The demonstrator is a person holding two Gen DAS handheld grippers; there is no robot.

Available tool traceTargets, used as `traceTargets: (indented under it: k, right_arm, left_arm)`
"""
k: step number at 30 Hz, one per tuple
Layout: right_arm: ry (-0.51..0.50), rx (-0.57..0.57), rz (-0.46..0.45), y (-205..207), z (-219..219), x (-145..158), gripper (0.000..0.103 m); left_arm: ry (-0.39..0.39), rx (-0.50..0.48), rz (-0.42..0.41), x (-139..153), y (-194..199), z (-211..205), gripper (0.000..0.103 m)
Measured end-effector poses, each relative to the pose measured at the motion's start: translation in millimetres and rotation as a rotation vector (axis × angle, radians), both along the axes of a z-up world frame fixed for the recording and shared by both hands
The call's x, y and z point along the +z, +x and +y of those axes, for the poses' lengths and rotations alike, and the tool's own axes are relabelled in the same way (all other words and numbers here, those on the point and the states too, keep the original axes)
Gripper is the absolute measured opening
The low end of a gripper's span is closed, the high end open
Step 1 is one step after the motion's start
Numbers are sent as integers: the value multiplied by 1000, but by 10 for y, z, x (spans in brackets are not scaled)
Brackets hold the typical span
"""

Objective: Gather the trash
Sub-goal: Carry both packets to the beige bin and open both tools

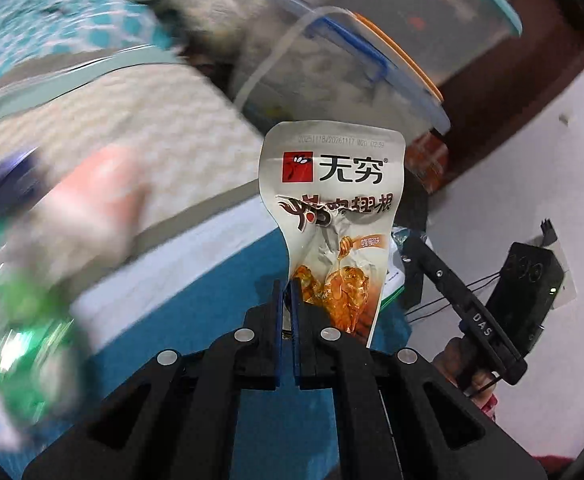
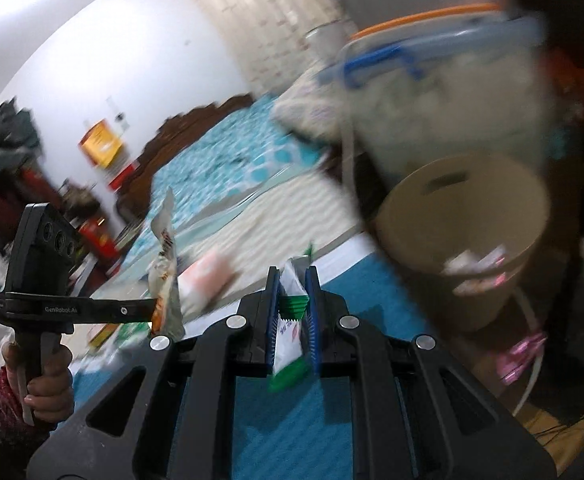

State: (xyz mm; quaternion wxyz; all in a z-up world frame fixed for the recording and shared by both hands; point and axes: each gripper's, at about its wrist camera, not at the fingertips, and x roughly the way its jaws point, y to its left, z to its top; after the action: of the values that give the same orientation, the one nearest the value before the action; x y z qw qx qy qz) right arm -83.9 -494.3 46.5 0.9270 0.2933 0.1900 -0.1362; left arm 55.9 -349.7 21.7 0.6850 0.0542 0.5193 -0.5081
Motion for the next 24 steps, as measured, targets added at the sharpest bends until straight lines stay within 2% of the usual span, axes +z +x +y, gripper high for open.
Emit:
traceTargets:
  k: [7,11,15,16,17,18,19,24]
  right_arm:
    - [-19,-141,34,-84,-887,-2,15]
    - [1,-173,58,-50,-1266,-103,18]
    - [80,-175,37,-30,-1502,-245,20]
    - [103,-180,26,-29,-1565,-289,33]
    - [112,-185,19,-27,-1583,-305,68]
    - [115,-203,-4,-46,-1602,-316,84]
    - [105,-225,-33,-79,-1573,-303,93]
    - [84,-228,-64,-117,-1486,-193,93]
  left_arm:
    - [28,-97,14,-118,75,-1451,3]
    - [78,-121,2,-270,84,-1950,3]
    - [117,-95,-22,-434,131,-2259,5]
    - [118,-83,-20,-466,154,-2296,17]
    - [124,-70,-14,-513,184,-2329,30]
    - [127,-55,-18,-539,204,-2340,52]
    - [125,-39,-30,-547,208,-2346,56]
    - [82,-17,-54,-402,218,-2101,54]
